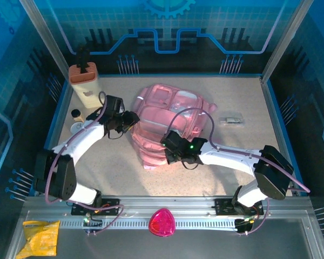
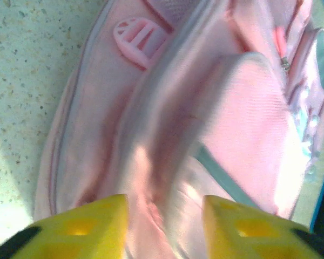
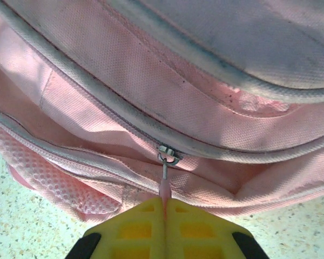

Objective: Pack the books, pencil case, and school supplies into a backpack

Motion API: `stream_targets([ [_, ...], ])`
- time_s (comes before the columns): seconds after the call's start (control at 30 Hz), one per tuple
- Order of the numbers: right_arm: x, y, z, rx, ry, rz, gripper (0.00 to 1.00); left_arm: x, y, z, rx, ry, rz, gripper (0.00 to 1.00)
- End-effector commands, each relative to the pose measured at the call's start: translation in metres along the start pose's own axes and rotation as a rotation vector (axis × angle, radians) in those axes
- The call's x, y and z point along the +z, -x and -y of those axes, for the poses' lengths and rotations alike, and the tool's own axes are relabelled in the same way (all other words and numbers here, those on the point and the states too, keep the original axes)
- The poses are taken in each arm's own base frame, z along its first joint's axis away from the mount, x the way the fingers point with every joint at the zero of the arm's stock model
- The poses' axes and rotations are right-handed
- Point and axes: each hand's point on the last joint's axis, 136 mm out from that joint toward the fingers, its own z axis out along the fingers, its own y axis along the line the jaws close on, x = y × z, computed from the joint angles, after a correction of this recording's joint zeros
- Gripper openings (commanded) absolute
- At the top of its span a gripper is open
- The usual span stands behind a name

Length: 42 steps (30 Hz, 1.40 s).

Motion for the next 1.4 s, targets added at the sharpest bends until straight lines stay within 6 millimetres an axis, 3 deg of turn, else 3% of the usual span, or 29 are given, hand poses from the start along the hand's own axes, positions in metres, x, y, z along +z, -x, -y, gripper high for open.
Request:
stream_targets([
  [0.0, 0.001, -0.006, -0.014, -0.011, 0.044, -0.025, 0.00, -0.024, -0.039, 0.015, -0.093, -0.117, 0.002, 0.59],
  [0.2, 0.006, -0.010, -0.008, -0.025, 0.021, -0.026, 0.00, -0.008, -0.105, 0.025, -0.298, -0.184, 0.003, 0.59],
  [0.37, 0.008, -0.009, -0.008, -0.017, 0.031, -0.003, 0.00, 0.015, -0.122, 0.039, -0.296, -0.114, -0.011, 0.51],
  [0.5, 0.010, -0.006, -0.006, -0.019, 0.011, 0.009, 0.00, 0.033, -0.136, 0.031, -0.324, -0.033, 0.027, 0.47],
  [0.57, 0.012, -0.005, -0.005, -0.021, 0.001, 0.015, 0.00, 0.044, -0.139, 0.023, -0.340, 0.002, 0.021, 0.39],
  [0.73, 0.008, -0.004, 0.009, -0.056, -0.080, 0.009, 0.00, 0.044, -0.123, -0.005, -0.298, 0.113, 0.135, 0.02],
  [1.0, -0.009, -0.014, 0.068, -0.105, -0.272, -0.008, 0.00, 0.009, -0.084, -0.049, -0.307, 0.165, 0.190, 0.00],
  [1.23, -0.011, 0.030, 0.115, -0.108, -0.405, 0.052, 0.00, -0.022, -0.065, -0.054, -0.269, 0.105, 0.184, 0.00],
  [1.3, -0.010, 0.040, 0.103, -0.083, -0.311, 0.050, 0.00, -0.021, -0.064, -0.047, -0.271, 0.057, 0.153, 0.00],
  [1.37, -0.007, 0.041, 0.058, -0.133, -0.123, 0.076, 0.00, -0.020, -0.066, -0.033, -0.281, -0.001, 0.119, 0.00],
])
